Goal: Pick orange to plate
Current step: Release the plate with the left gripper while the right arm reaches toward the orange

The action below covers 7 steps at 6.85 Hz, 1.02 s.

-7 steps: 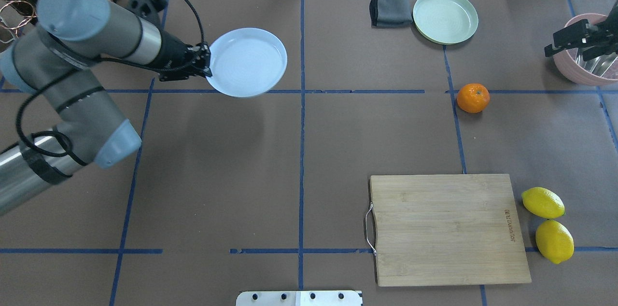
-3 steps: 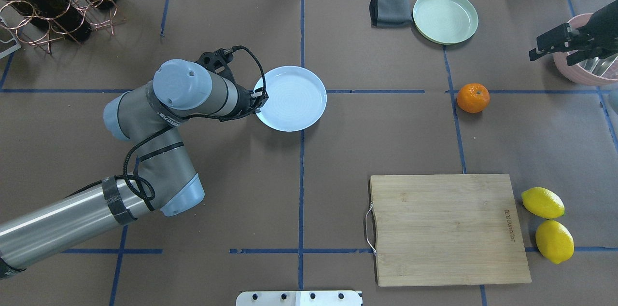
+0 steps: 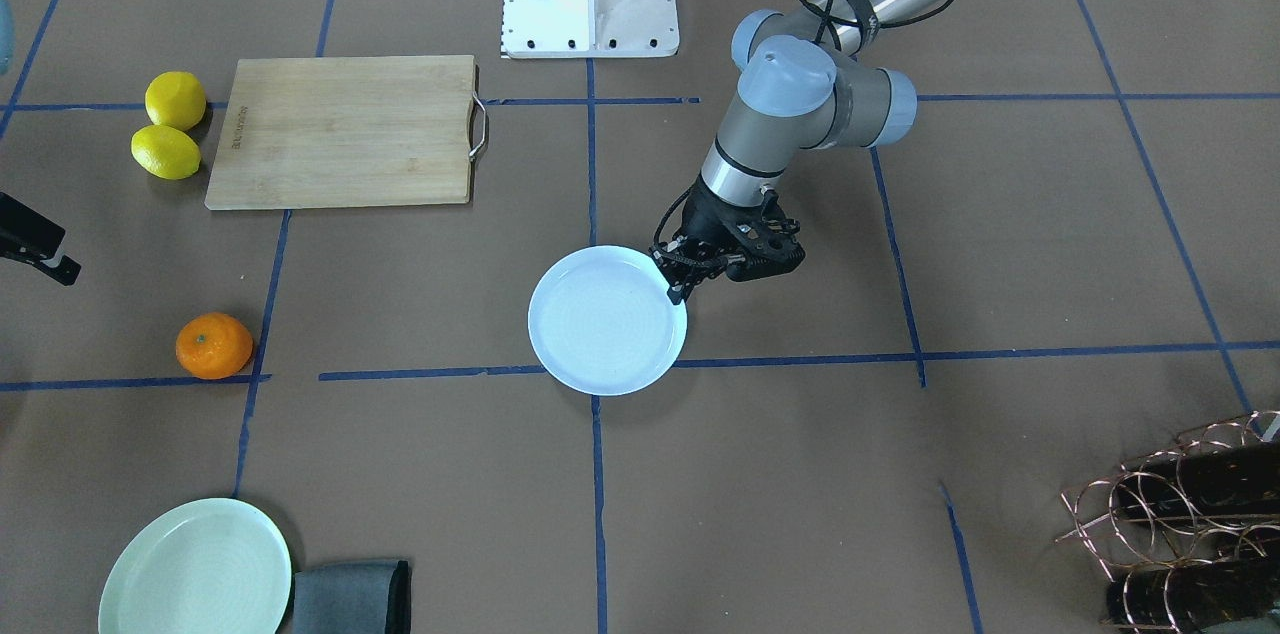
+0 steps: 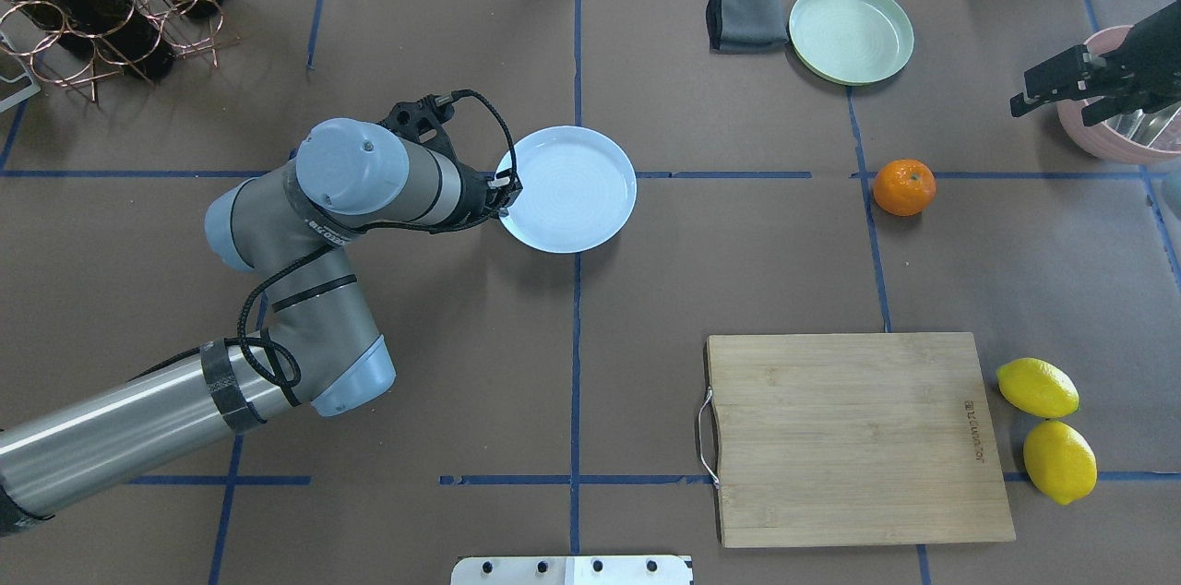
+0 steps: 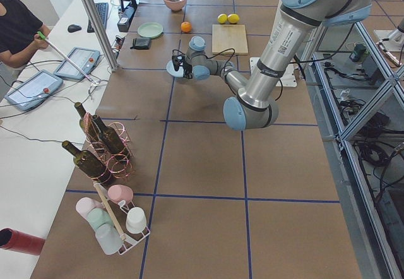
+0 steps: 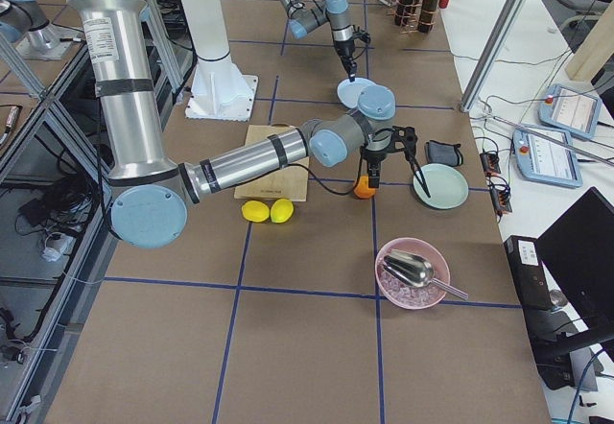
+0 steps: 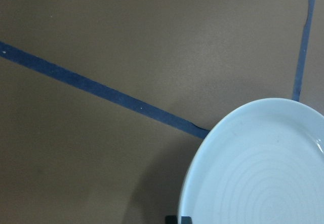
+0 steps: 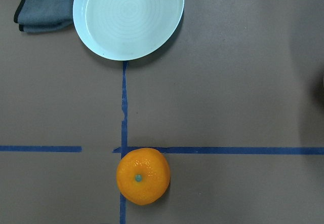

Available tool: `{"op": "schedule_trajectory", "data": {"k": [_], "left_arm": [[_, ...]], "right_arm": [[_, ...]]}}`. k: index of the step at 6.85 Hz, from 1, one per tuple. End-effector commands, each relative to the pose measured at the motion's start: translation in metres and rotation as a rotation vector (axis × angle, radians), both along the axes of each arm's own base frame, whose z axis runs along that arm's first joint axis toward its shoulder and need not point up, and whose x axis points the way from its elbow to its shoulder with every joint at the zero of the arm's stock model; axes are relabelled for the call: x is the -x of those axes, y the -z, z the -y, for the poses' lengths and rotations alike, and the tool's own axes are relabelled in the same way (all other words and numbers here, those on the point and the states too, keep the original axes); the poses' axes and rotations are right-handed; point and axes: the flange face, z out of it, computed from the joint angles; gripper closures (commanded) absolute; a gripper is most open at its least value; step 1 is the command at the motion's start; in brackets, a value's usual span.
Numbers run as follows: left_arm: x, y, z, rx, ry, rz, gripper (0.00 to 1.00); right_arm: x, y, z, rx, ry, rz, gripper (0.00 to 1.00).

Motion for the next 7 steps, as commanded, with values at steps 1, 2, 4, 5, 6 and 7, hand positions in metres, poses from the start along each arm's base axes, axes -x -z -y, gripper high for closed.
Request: {"op": "schedule_trajectory", "data": {"k": [1, 2, 4, 5, 6, 7], "left_arm": [[0.005, -0.002, 0.003, -0.010, 0.003, -0.007, 0.00], [0.014, -0.006, 0.011, -0.004, 0.018, 0.001, 0.00], [0.046, -0.003, 0.037, -0.059, -0.002, 0.069, 0.00], [0.085, 0.012, 0.053, -0.071, -0.036, 0.087, 0.00], [0.116, 0.019, 0.060, -0.099, -0.070, 0.135, 0.00], [0.133, 0.020, 0.069, -0.120, -0.068, 0.158, 0.00]], "right_arm": [[0.000, 0.001, 0.001, -0.001, -0.001, 0.000, 0.00], [0.000, 0.001, 0.001, -0.002, -0.002, -0.001, 0.00], [0.027, -0.006, -0.001, -0.015, 0.014, -0.054, 0.00], [0.052, -0.017, -0.004, -0.019, 0.034, -0.102, 0.00], [0.086, -0.028, -0.005, -0.036, 0.054, -0.168, 0.00], [0.117, -0.019, 0.016, -0.052, 0.073, -0.180, 0.00]]}}
